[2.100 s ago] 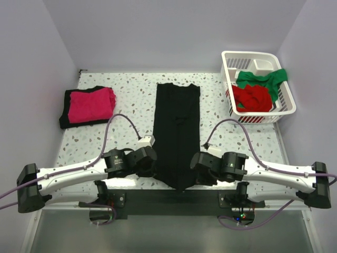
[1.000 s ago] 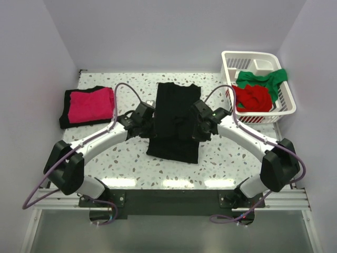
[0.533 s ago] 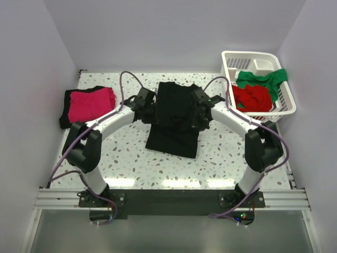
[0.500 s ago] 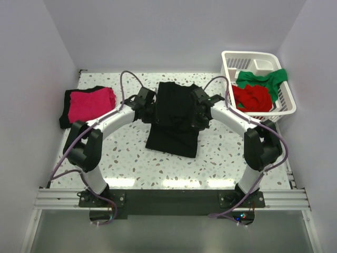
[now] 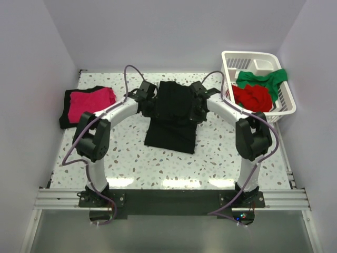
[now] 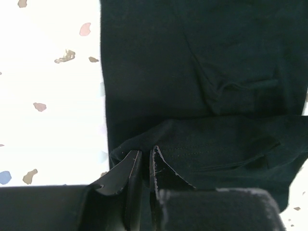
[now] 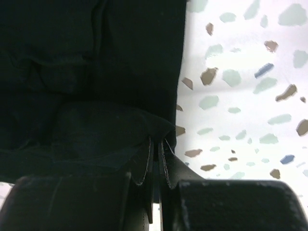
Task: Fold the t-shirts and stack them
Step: Fold the tshirt
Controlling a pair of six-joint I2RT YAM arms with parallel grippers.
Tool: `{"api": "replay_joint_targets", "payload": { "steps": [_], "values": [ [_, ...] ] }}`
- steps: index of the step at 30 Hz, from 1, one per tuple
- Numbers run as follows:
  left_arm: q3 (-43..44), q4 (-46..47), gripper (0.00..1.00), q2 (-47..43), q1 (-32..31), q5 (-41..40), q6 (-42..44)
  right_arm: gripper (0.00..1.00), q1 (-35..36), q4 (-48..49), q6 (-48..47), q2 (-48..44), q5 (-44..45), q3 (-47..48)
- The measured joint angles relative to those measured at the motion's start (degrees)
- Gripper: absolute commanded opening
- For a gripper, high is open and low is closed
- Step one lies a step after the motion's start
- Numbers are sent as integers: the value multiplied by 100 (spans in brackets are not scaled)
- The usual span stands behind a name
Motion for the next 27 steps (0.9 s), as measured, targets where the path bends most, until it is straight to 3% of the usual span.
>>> {"api": "replay_joint_targets", "payload": {
  "steps": [1, 2, 3, 4, 5, 7, 8, 12, 18, 21, 22, 25, 27],
  "values": [
    [24, -13, 31, 55, 17, -9, 35, 0, -7, -4, -24, 101, -44, 83],
    [70, -52, 61, 109, 37, -15, 81, 7, -20, -9, -55, 201, -83, 164],
    [140, -81, 72, 166, 57, -42, 142, 18, -26, -20, -90, 328, -111, 284],
    [260, -133, 79, 225, 79, -79, 149, 47, -31, -50, -118, 472, -151, 428],
    [372, -155, 87, 273, 92, -125, 166, 58, -33, -120, -138, 627, -197, 616],
    [625, -166, 91, 313, 125, -245, 197, 73, -39, -197, -275, 883, -260, 1005],
    [713, -157, 92, 293, 133, -291, 192, 75, -39, -232, -319, 955, -280, 1167],
    [538, 28, 92, -90, 153, -378, 197, 77, -42, -251, -422, 833, -337, 1447],
    [-940, 275, 91, -1290, 151, -306, 192, 77, -44, -164, -431, -151, -444, 813],
    [-1720, 385, 89, -1784, 153, -197, 168, 72, -55, -98, -396, -688, -581, 238],
    [-1904, 442, 89, -1882, 153, -173, 164, 64, -55, -15, -378, -863, -643, -2],
    [-2420, 498, 87, -2144, 151, -42, 120, 55, -55, 201, -249, -1274, -870, -776],
    [-2664, 514, 86, -2256, 153, 24, 96, 52, -52, 267, -160, -1447, -999, -1257]
  ]
}}
